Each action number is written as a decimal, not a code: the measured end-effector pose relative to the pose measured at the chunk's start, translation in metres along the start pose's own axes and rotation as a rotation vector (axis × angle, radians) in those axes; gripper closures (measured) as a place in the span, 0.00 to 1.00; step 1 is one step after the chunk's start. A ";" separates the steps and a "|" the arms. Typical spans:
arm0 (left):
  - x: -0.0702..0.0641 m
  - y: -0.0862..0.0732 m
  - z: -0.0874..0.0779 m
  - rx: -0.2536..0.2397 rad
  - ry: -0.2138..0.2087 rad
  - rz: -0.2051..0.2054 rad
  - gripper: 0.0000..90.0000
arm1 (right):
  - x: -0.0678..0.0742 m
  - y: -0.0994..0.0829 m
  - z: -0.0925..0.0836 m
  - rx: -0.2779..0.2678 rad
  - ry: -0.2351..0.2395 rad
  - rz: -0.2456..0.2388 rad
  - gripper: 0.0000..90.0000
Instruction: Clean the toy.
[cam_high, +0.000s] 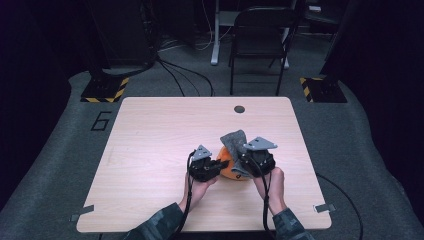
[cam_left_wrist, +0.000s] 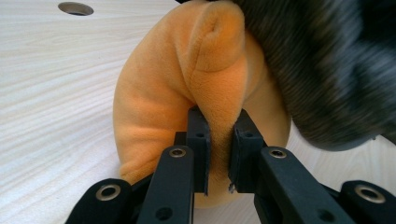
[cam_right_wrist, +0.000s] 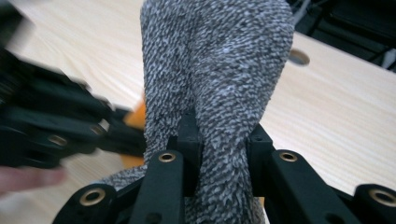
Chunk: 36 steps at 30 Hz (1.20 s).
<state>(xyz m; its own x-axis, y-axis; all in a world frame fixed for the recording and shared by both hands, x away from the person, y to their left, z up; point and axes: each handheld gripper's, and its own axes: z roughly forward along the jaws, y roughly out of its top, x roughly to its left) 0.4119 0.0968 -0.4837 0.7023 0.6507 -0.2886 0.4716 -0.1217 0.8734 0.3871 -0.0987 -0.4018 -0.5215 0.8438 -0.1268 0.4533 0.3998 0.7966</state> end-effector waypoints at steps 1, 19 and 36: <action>0.001 0.000 0.000 0.010 -0.004 0.004 0.89 | 0.000 -0.004 0.006 0.011 -0.012 -0.005 0.83; 0.004 -0.001 0.004 0.033 -0.031 0.035 0.87 | -0.053 -0.057 0.042 0.213 -0.110 0.137 0.83; 0.006 -0.002 0.002 0.034 -0.026 0.031 0.87 | -0.036 -0.012 -0.006 0.001 -0.011 0.095 0.83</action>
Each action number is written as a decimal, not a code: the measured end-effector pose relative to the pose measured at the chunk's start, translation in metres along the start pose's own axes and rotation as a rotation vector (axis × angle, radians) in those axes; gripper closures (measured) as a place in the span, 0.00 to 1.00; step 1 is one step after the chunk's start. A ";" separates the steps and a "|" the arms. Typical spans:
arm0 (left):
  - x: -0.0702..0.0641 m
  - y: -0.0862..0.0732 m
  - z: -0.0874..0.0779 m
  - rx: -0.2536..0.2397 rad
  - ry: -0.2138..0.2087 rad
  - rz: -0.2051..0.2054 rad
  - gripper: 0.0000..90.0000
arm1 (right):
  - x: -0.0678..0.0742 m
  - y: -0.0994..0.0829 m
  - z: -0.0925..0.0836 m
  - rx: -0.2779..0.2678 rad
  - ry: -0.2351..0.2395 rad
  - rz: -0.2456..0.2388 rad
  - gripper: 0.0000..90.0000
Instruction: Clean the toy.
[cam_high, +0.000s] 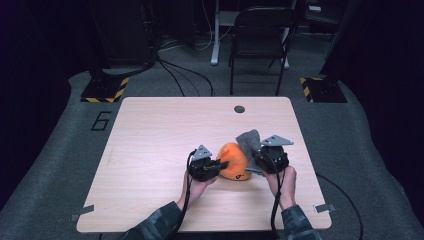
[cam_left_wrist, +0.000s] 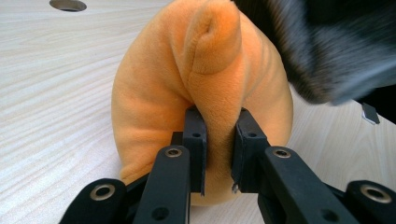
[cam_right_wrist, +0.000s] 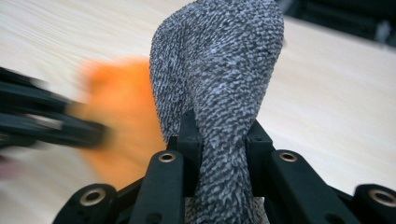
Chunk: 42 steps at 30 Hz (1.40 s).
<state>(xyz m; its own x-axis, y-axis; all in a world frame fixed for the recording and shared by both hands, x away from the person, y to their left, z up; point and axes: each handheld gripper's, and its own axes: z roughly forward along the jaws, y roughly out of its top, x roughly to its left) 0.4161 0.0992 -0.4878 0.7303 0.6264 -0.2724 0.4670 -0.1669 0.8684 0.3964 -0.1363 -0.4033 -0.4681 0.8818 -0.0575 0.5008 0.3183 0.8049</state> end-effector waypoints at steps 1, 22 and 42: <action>0.001 0.000 0.000 0.004 -0.002 0.010 0.87 | 0.009 0.004 -0.002 -0.015 0.012 -0.018 0.83; 0.000 0.000 0.002 0.005 -0.007 0.016 0.86 | -0.021 -0.043 0.051 0.227 -0.101 0.015 0.83; 0.003 0.000 0.001 0.001 -0.001 0.012 0.85 | 0.002 0.003 -0.005 0.029 -0.034 -0.007 0.83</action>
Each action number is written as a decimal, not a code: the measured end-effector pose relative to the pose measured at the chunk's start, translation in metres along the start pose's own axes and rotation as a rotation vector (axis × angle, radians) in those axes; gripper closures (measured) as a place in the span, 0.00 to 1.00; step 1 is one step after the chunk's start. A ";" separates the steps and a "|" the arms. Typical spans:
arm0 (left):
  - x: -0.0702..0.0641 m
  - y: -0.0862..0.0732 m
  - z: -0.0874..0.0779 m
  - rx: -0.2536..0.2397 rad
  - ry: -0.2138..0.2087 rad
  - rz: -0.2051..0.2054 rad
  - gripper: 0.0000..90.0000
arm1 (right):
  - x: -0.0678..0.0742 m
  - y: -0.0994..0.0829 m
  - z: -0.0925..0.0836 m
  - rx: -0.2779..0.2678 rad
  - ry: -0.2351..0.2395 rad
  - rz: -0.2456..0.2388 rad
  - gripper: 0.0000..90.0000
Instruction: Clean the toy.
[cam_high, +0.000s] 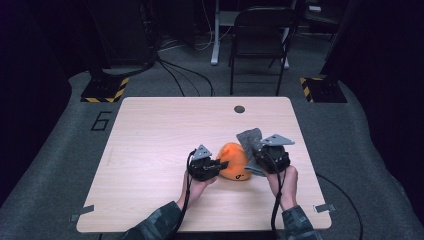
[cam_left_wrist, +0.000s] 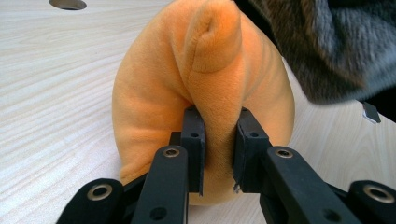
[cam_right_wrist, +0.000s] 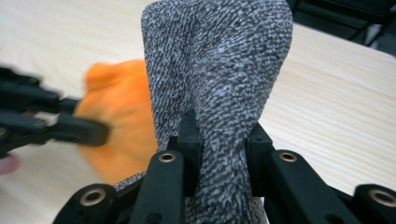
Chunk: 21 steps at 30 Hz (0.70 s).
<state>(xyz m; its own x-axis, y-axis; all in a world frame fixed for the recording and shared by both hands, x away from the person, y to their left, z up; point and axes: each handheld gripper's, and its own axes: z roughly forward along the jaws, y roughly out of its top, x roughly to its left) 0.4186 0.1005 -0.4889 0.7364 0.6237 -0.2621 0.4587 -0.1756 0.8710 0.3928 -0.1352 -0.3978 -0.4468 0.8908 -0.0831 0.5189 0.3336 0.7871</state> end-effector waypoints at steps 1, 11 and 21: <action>0.000 0.000 0.000 -0.001 -0.002 0.000 0.85 | 0.006 -0.001 0.006 0.015 0.013 -0.018 0.83; 0.002 0.004 -0.004 0.019 0.007 0.051 0.56 | 0.018 -0.020 0.041 0.083 -0.046 -0.087 0.85; 0.023 -0.006 -0.021 0.029 0.103 0.054 0.33 | 0.010 -0.023 0.043 0.081 -0.036 -0.075 0.85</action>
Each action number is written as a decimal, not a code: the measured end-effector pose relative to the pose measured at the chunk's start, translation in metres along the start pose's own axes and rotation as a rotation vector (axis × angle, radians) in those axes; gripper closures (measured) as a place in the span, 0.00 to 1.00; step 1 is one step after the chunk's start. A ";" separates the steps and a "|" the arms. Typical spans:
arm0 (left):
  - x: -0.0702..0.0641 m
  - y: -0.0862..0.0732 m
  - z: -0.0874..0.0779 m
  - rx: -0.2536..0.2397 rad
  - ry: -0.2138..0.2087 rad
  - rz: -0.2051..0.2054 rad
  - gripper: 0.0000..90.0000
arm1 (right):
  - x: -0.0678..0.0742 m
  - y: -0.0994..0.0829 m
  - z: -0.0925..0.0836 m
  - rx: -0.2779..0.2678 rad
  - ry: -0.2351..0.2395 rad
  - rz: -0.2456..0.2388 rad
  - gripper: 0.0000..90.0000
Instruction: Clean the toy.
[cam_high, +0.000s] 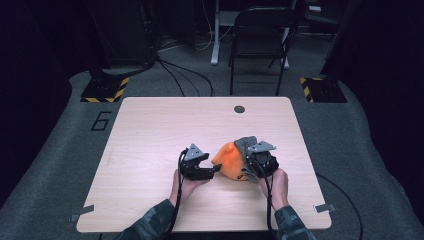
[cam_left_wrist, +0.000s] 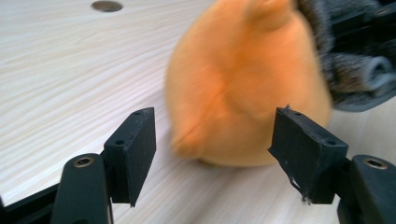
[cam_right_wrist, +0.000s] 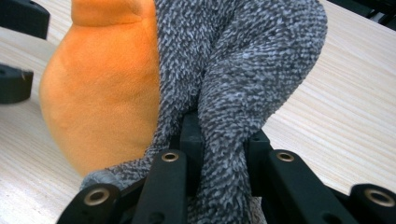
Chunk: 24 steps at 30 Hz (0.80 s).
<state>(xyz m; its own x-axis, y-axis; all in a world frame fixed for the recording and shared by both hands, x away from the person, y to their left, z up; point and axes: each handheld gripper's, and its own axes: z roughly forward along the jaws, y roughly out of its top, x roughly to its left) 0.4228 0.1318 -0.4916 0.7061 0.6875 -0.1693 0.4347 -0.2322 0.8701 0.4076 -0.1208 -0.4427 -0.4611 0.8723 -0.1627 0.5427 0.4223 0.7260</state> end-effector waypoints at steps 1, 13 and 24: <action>0.005 -0.001 0.000 0.009 -0.001 0.006 0.33 | 0.000 0.000 0.000 -0.002 -0.001 0.001 0.85; 0.011 -0.009 0.015 0.039 -0.011 -0.002 0.34 | -0.001 -0.001 0.000 0.004 -0.001 0.005 0.85; 0.002 -0.011 0.025 0.024 -0.049 0.018 0.62 | 0.000 -0.002 0.000 -0.006 -0.005 0.000 0.85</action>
<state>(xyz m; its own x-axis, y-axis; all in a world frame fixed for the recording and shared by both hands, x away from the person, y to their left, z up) 0.4330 0.1186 -0.5133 0.7400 0.6489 -0.1770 0.4348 -0.2608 0.8619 0.4067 -0.1218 -0.4448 -0.4574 0.8736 -0.1660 0.5386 0.4207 0.7300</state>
